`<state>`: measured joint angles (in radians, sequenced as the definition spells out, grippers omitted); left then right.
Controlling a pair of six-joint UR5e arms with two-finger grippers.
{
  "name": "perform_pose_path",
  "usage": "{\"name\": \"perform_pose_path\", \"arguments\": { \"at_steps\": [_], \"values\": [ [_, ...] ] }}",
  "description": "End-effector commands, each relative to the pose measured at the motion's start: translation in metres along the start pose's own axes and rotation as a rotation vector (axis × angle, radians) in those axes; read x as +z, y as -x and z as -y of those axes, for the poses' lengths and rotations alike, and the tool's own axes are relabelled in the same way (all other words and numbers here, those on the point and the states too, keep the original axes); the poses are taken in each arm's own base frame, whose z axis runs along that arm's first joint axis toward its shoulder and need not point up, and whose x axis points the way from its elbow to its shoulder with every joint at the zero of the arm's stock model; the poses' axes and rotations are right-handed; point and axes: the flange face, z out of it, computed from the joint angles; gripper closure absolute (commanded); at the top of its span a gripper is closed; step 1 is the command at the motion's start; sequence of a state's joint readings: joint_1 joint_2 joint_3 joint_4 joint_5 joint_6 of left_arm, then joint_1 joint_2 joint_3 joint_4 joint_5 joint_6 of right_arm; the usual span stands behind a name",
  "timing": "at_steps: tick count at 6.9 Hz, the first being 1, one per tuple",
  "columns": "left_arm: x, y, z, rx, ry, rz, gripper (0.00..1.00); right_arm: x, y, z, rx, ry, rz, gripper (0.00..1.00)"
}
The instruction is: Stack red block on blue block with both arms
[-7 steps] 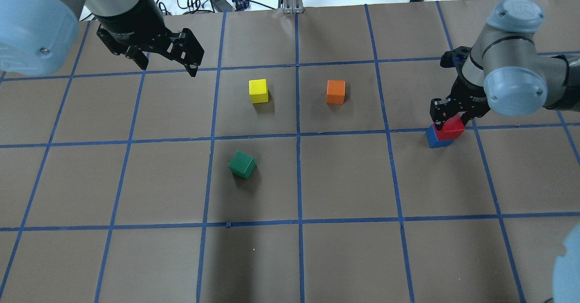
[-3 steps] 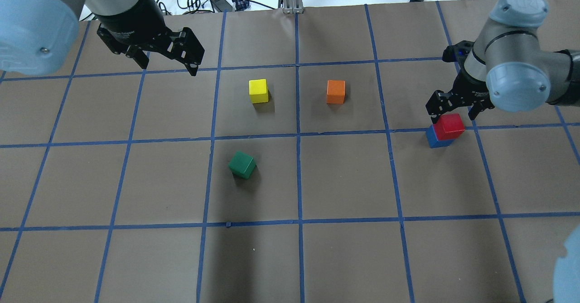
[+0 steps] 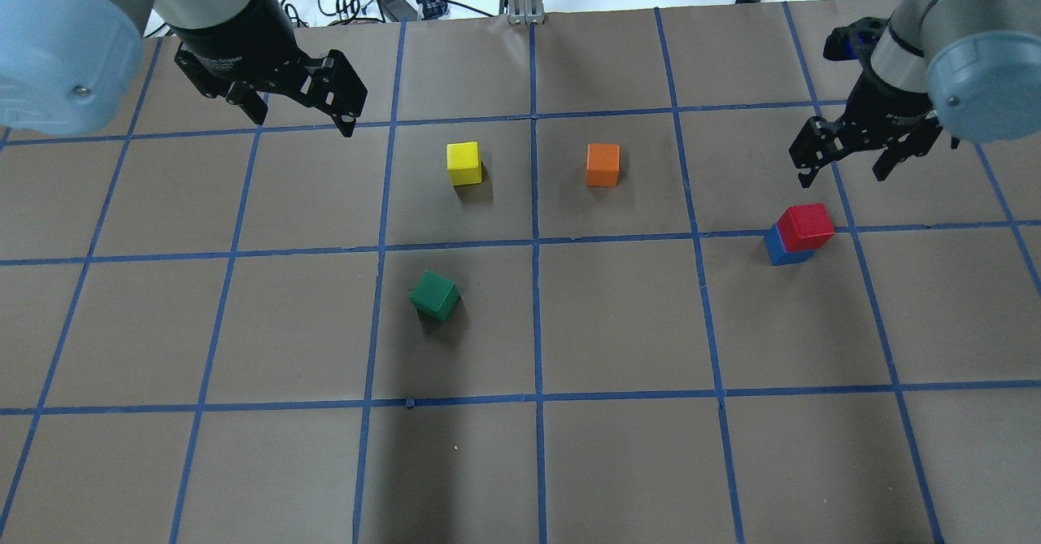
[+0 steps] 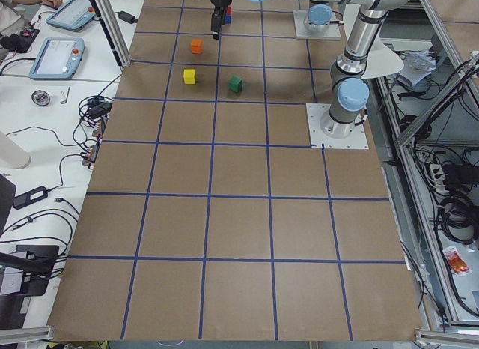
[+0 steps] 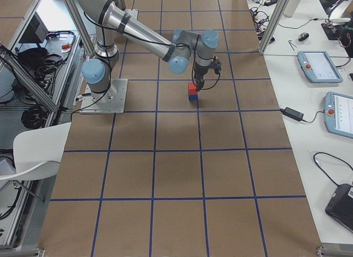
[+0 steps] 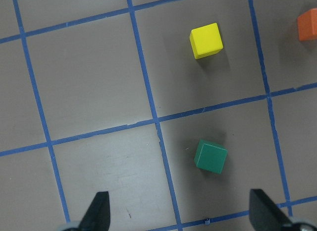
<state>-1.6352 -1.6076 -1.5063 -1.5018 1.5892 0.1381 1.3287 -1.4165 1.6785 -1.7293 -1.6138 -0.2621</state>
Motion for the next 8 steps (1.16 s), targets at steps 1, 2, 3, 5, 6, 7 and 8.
{"name": "perform_pose_path", "arguments": {
  "at_steps": [1, 2, 3, 5, 6, 7, 8],
  "values": [
    [0.0, 0.0, 0.0, 0.0, 0.0, 0.0, 0.0, -0.069, 0.02, -0.033, 0.111, 0.031, 0.017, 0.0],
    [0.0, 0.0, 0.0, 0.0, 0.0, -0.001, 0.0, -0.079, 0.047, -0.036, 0.064, 0.023, -0.005, 0.0],
    [-0.001, 0.0, 0.0, 0.0, -0.002, -0.001, 0.0, -0.08, 0.076, -0.04, 0.028, 0.021, -0.012, 0.0],
    [-0.001, 0.0, -0.001, 0.0, 0.0, -0.002, 0.0, -0.082, 0.098, -0.042, -0.021, 0.01, 0.001, 0.0],
    [0.0, 0.0, 0.0, -0.002, 0.0, -0.003, 0.0, -0.097, 0.098, -0.049, -0.005, -0.026, -0.004, 0.0],
    [-0.001, 0.0, 0.0, 0.0, -0.002, -0.003, 0.0, -0.098, 0.099, -0.054, 0.02, -0.021, -0.014, 0.0],
    [-0.001, 0.0, 0.0, 0.0, -0.002, -0.001, 0.0, -0.105, 0.103, -0.062, 0.119, -0.036, -0.003, 0.0]
  ]
}}
